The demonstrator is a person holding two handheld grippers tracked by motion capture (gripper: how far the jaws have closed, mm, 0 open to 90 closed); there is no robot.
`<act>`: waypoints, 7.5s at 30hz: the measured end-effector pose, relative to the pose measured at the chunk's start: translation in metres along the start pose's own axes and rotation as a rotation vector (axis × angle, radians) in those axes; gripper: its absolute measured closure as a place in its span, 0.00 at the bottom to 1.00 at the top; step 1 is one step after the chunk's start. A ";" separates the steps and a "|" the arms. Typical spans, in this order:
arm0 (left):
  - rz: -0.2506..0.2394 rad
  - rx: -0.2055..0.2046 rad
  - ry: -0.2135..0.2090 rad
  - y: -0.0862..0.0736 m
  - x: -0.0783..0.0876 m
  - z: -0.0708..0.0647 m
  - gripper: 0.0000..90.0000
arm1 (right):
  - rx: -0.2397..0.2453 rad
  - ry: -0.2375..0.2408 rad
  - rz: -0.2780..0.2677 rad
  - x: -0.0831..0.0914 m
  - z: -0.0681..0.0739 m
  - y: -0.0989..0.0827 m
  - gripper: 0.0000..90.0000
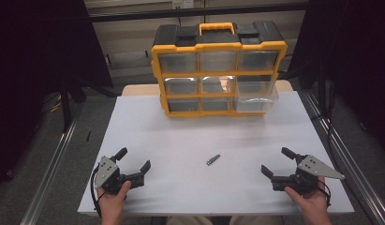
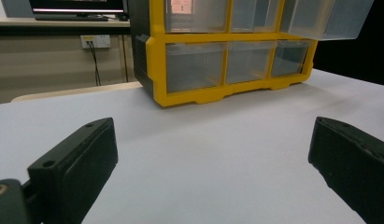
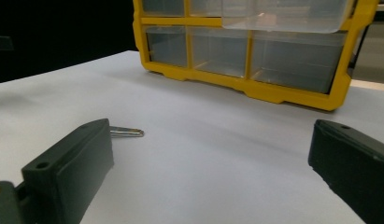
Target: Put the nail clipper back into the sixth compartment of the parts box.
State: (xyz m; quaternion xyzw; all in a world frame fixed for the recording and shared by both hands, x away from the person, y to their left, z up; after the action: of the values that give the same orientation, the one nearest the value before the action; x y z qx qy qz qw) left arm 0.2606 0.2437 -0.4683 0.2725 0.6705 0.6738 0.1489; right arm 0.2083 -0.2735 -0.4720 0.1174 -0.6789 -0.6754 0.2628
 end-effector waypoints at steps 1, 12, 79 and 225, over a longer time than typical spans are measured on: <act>-0.003 -0.003 0.001 0.000 0.000 0.000 0.02 | 0.012 0.008 0.000 -0.001 0.001 0.001 0.00; 0.009 -0.002 -0.005 -0.001 -0.001 0.000 0.02 | 0.017 0.055 0.026 -0.011 0.006 0.002 0.00; 0.026 0.004 -0.028 -0.003 -0.003 -0.003 0.02 | 0.036 0.258 0.228 -0.120 0.062 0.030 0.02; 0.047 -0.005 -0.030 -0.003 -0.007 -0.008 0.03 | -0.033 0.368 0.279 -0.136 0.026 0.102 0.89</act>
State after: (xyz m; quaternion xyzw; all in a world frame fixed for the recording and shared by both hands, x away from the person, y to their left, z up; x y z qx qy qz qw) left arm 0.2615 0.2332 -0.4718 0.2977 0.6599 0.6748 0.1437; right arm 0.3284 -0.1753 -0.3981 0.1391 -0.6182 -0.6107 0.4749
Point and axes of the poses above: each handheld gripper's, and its own axes: x roughly backward along the jaws, y roughly out of its top, z roughly to its left, the point moved 1 cm from there along -x, roughly forward along the jaws, and after that the axes turned 1 degree about x, right-handed, at the moved point
